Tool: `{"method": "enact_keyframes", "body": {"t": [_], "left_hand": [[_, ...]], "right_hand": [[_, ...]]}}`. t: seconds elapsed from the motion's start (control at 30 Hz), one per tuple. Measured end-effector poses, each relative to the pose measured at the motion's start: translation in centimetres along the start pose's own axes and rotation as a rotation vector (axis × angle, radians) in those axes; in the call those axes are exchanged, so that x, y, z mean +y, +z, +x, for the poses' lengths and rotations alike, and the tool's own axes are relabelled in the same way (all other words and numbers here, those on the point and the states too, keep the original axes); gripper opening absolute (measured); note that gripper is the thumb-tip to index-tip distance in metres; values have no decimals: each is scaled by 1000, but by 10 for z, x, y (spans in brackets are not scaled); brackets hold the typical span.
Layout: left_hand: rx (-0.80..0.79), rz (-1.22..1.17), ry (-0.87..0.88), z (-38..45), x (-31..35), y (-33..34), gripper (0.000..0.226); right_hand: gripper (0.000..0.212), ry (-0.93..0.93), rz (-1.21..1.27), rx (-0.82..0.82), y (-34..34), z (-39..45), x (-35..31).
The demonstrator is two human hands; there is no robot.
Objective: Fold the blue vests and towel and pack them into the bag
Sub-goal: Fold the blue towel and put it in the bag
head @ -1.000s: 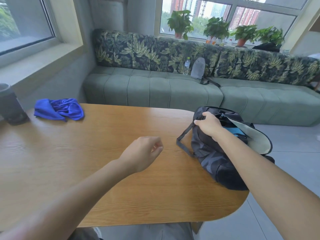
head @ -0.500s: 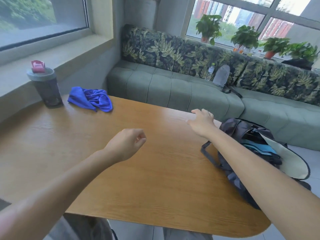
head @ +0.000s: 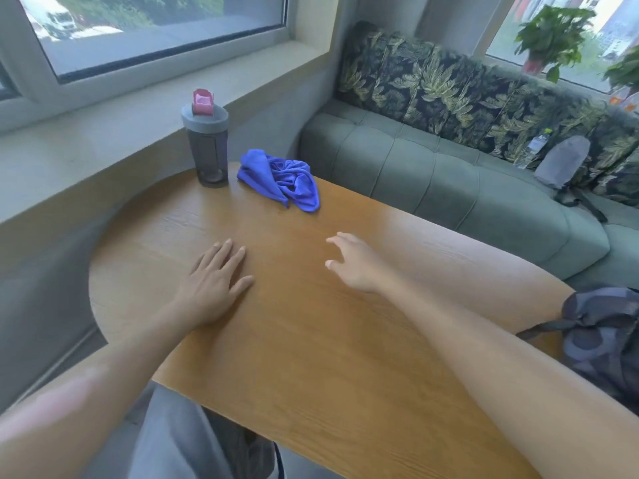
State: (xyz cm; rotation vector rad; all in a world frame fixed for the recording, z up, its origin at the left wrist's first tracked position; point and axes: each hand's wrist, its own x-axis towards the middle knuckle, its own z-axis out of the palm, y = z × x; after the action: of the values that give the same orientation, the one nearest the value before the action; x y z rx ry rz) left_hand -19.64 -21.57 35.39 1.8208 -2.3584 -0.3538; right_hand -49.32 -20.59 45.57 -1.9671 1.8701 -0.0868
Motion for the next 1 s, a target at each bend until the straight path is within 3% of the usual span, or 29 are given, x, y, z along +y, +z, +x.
{"method": "enact_keyframes", "body": {"t": [0.17,0.33,0.53,0.77,1.0], "left_hand": [[94,26,-3,-5,0,7,79],[128,27,3,-6,-1,5,75],[149,46,12,-5,-3,6,72],[167,59,11,-5,-2,9,72],[163,66,2,-3,-4,12,73]], "right_hand": [[62,-59,-75,-59,29,59,-23],[73,-70,-132,-13,33,122,-27],[67,-12,-233,46,43,160,-14],[53,52,-289,263,68,109,-5],[44,135,-317,301,90,16,-9]]}}
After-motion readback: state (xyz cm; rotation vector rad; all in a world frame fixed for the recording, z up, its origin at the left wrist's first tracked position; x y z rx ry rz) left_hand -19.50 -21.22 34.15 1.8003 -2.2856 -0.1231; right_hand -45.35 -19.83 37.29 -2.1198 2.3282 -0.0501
